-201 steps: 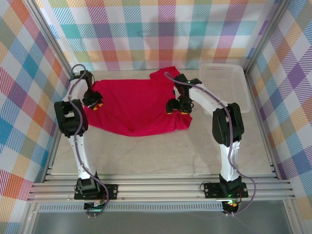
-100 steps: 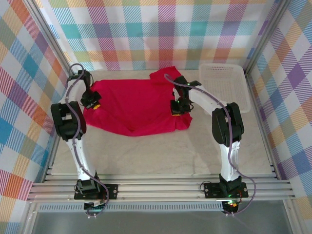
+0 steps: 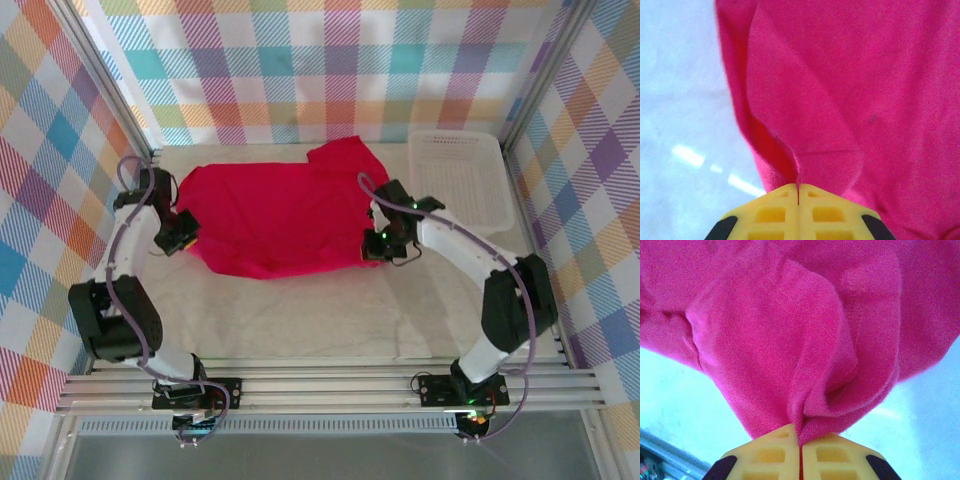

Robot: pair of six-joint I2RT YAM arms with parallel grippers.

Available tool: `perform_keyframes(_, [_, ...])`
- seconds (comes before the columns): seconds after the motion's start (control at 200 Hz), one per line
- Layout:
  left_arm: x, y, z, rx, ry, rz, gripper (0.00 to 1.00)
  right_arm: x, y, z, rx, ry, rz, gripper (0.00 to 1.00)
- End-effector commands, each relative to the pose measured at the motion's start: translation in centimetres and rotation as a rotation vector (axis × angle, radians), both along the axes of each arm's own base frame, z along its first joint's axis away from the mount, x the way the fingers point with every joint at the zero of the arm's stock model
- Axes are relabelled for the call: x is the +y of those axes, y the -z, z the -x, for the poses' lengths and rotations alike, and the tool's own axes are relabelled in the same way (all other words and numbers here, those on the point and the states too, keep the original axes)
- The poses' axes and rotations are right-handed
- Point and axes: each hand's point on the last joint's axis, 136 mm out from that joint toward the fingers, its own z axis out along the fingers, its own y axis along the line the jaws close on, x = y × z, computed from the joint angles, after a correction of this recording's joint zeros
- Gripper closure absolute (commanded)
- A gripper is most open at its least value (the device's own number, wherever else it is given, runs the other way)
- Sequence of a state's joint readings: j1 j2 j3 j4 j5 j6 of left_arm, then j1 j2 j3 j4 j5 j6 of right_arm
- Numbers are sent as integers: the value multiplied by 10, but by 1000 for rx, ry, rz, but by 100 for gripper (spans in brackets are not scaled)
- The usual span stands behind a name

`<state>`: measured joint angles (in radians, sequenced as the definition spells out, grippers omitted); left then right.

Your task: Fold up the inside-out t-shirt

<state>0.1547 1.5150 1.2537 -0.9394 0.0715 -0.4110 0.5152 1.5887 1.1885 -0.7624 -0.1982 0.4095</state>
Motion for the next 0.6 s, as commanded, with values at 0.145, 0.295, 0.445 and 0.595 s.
perform_keyframes(0.145, [14,24,74,137,-57,-110,100,-20,52,56,104,141,-19,99])
perform_keyframes(0.295, [18,25,101,160,-68,-154,97,-33,77,80,149,168,-3,82])
perform_keyframes(0.445, [19,19,117,156,-92,-162,84,-43,56,79,89,187,21,71])
perform_keyframes(0.595, [24,-6,113,120,-97,-189,80,-48,1,60,-60,186,19,62])
